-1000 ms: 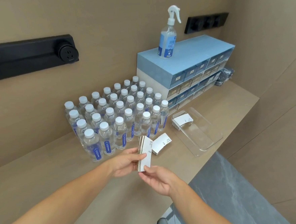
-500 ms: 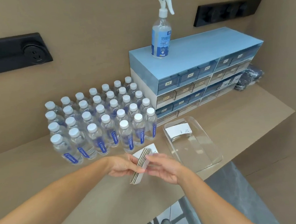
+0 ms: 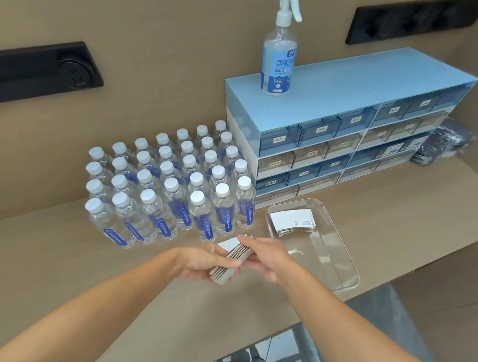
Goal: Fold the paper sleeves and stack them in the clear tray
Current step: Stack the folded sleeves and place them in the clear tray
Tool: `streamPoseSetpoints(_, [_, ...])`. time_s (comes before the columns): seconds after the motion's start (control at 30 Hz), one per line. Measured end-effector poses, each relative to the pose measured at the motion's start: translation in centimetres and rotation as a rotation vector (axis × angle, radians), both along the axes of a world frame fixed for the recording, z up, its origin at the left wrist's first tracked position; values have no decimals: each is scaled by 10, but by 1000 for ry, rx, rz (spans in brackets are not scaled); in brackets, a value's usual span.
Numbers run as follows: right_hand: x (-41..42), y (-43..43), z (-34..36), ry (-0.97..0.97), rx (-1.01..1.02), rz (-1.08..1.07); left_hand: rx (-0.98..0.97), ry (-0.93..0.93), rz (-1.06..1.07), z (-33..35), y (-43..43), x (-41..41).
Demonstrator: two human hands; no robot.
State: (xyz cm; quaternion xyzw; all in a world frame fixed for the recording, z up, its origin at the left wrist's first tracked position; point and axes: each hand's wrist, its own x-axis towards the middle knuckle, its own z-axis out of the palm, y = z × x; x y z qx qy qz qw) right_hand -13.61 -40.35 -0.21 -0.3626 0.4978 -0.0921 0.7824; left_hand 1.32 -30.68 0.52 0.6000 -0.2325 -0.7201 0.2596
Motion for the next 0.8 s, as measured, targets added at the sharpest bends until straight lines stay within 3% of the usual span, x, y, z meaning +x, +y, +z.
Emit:
streamPoseSetpoints(0.1, [7, 1, 1, 117, 50, -112, -97, 92, 124, -6, 9, 3])
streamPoseSetpoints(0.2, [14, -2, 4, 217, 84, -190, -267, -4, 242, -20, 18, 1])
streamPoseSetpoints(0.3, [22, -5, 7, 272, 77, -187, -307, -63, 459, -32, 21, 2])
streamPoseSetpoints(0.5, [29, -9, -4, 415, -262, 99, -206, 114, 510, -35, 20, 18])
streamPoseSetpoints(0.6, [25, -17, -13, 376, -299, 247, -71, 148, 543, -40, 16, 26])
streamPoseSetpoints(0.8, [27, -37, -26, 487, -431, 425, 69, -249, 541, -58, -6, 13])
